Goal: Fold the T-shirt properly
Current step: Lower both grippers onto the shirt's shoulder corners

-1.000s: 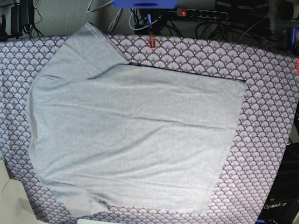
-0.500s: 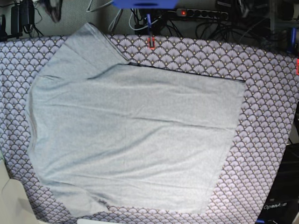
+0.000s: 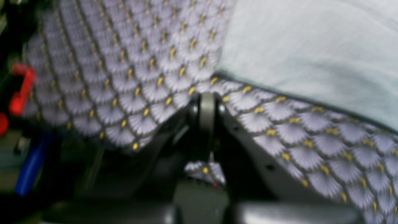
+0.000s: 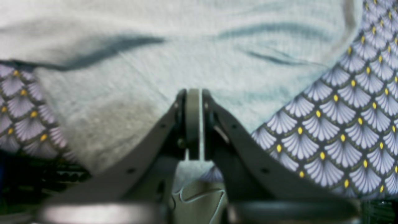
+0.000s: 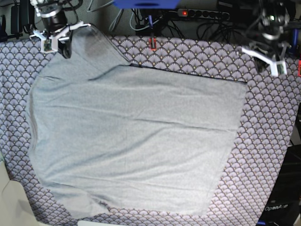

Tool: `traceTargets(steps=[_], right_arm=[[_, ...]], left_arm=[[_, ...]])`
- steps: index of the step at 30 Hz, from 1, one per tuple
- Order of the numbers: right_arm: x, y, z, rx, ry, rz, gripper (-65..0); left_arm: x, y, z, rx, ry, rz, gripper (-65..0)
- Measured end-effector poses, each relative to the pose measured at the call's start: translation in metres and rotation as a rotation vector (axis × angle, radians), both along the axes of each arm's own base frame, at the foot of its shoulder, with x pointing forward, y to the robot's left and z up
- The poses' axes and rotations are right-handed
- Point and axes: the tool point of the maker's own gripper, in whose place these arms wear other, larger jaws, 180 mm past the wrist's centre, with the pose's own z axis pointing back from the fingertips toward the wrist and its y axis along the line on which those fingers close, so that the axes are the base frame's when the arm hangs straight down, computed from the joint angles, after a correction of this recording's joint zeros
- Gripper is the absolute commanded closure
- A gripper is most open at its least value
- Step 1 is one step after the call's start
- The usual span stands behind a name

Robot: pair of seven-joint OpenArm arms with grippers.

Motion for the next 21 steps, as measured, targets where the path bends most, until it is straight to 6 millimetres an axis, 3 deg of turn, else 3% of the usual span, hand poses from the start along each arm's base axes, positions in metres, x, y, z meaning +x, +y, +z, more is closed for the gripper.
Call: traceTargets(steps=[6, 8, 12, 17, 21], right_arm=[[0.003, 0.000, 0.001, 0.015, -0.010, -0.031, -22.9], [0.000, 0.000, -0.002, 0.016, 0.008, -0.034, -25.0], [-0.003, -0.001, -0.007, 0.014, 0.023, -0.036, -27.8], [-0.002, -0.003, -0.007, 0.009, 0.017, -0.037, -28.3], [-0.011, -0.004, -0.019, 0.010, 0.063, -0.046, -28.2]], left_arm=[[0.027, -0.021, 0.012, -0.027, -0.031, -0.140, -25.4], [0.026, -0.017, 0.015, -0.029, -0.037, -0.147, -29.5], [0.040, -0.006, 0.001, -0.055, -0.031, -0.078, -38.5], [0.032, 0.010, -0.033, -0.091, 0.065, -0.017, -41.8], [0.041, 0.003, -0.045, -0.126, 0.083, -0.055, -41.8]])
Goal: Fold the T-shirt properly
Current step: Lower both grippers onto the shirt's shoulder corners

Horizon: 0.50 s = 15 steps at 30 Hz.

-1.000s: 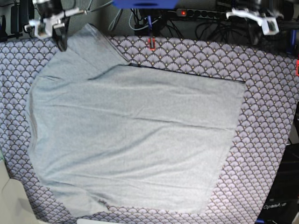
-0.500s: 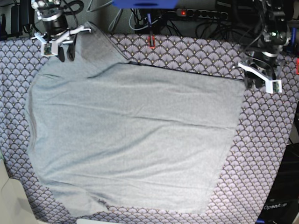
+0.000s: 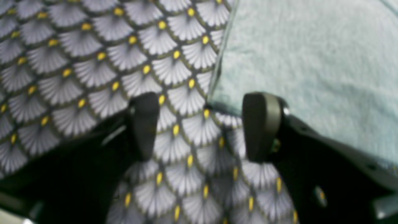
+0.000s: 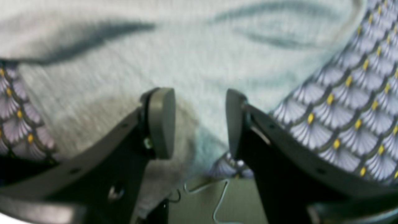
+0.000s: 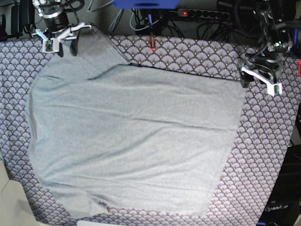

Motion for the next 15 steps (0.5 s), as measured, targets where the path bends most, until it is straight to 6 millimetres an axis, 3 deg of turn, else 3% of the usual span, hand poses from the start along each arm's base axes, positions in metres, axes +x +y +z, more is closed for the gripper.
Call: traceTargets(steps=[2, 9, 15], right_arm=[[0.000, 0.000, 0.000, -0.001, -0.003, 0.000, -28.1], [0.001, 0.000, 0.001, -0.001, -0.006, -0.001, -28.1], [0.003, 0.000, 0.002, -0.001, -0.012, 0.000, -28.1]], left_arm=[[0.009, 0.000, 0.003, -0.006, -0.030, -0.006, -41.8], [0.013, -0.004, -0.012, -0.043, -0.003, 0.012, -41.8], [0.025, -0.028, -0.018, -0.066, -0.004, -0.049, -41.7]])
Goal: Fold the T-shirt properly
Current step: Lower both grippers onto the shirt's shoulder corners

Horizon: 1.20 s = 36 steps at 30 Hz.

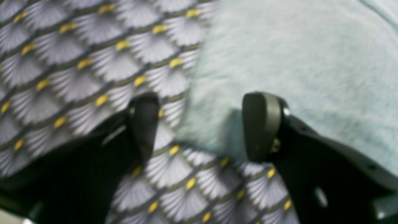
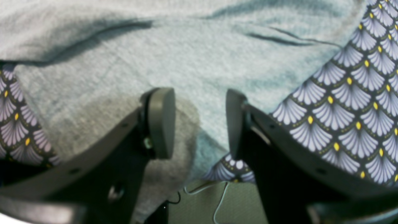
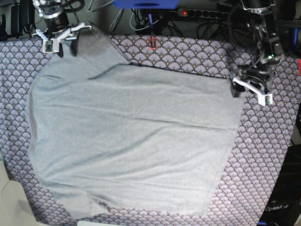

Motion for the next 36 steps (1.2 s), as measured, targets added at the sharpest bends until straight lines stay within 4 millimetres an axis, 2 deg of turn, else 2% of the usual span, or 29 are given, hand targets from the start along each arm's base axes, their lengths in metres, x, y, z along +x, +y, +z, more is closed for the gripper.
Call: traceTargets(steps=[4, 6, 8, 12, 17, 19, 23, 26, 31, 36], right_arm=[[0.000, 0.000, 0.000, 0.000, 0.000, 0.000, -28.1], [0.000, 0.000, 0.000, -0.001, 0.000, 0.000, -28.1], [0.001, -0.005, 0.001, -0.009, -0.002, -0.010, -28.2], [0.003, -0.023, 0.006, -0.039, -0.018, -0.053, -28.3], [0.002, -0.026, 0.009, 0.074, -0.028, -0.124, -28.5], [0.001, -0.021, 0.013, 0.175, -0.041, -0.129, -30.8], [-0.011, -0.019, 0.006, 0.299, 0.042, -0.160, -36.2], [-0.007, -0.013, 0.007, 0.345, 0.029, -0.141, -36.3], [-0.014, -0.015, -0.014, 0.360, 0.077, -0.179, -36.3], [-0.015, -0.019, -0.019, 0.362, 0.067, -0.199, -36.2]], left_arm=[[0.003, -0.011, -0.001, -0.003, -0.006, -0.030, -41.5], [0.003, -0.014, -0.002, -0.004, -0.005, -0.037, -38.1], [0.003, -0.015, -0.002, -0.005, -0.003, -0.038, -28.1], [-0.001, -0.016, -0.005, -0.012, 0.012, -0.040, 0.0], [-0.004, -0.015, -0.006, -0.014, 0.015, -0.042, 0.0], [-0.005, -0.014, -0.006, -0.012, 0.016, -0.041, 0.0], [-0.007, -0.014, -0.006, -0.011, 0.016, -0.042, 0.0], [-0.008, -0.014, -0.006, -0.010, 0.017, -0.042, 0.0], [-0.008, -0.014, -0.006, -0.011, 0.018, -0.044, 0.0], [-0.008, -0.014, -0.006, -0.010, 0.018, -0.044, 0.0]])
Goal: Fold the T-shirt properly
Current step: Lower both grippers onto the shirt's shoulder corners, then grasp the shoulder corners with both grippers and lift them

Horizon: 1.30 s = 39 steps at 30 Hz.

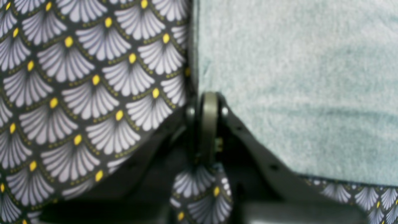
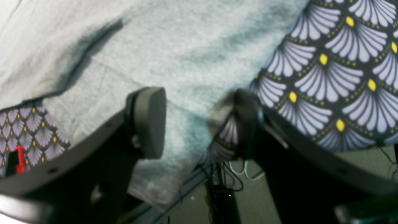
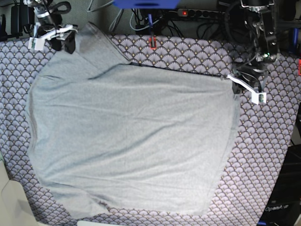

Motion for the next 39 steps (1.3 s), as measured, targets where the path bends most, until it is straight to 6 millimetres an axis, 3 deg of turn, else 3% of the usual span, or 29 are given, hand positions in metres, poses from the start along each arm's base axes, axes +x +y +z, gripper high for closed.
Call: traceTargets(steps=[6, 12, 17, 22, 31, 39], right_arm=[[0.000, 0.001, 0.000, 0.005, -0.002, 0.002, -36.0], [0.015, 0.023, 0.000, 0.042, -0.028, 0.045, -33.4], [0.026, 0.032, 0.000, 0.056, -0.034, 0.073, -19.5], [0.024, 0.032, -0.002, 0.056, -0.024, 0.070, -0.1], [0.027, 0.026, 0.004, 0.029, -0.031, 0.100, 0.0], [0.059, 0.019, 0.048, -0.031, -0.161, 0.149, 0.0]], left_arm=[[0.000, 0.000, 0.000, 0.000, 0.000, 0.000, 0.0], [0.000, 0.000, 0.000, 0.000, 0.000, 0.000, 0.0], [0.000, 0.000, 0.000, 0.000, 0.001, 0.000, 0.0], [-0.002, 0.000, -0.001, 0.001, 0.002, -0.001, 0.0], [0.000, -0.009, 0.017, 0.020, -0.018, -0.039, 0.0], [0.010, -0.009, 0.029, 0.031, -0.055, -0.041, 0.0]])
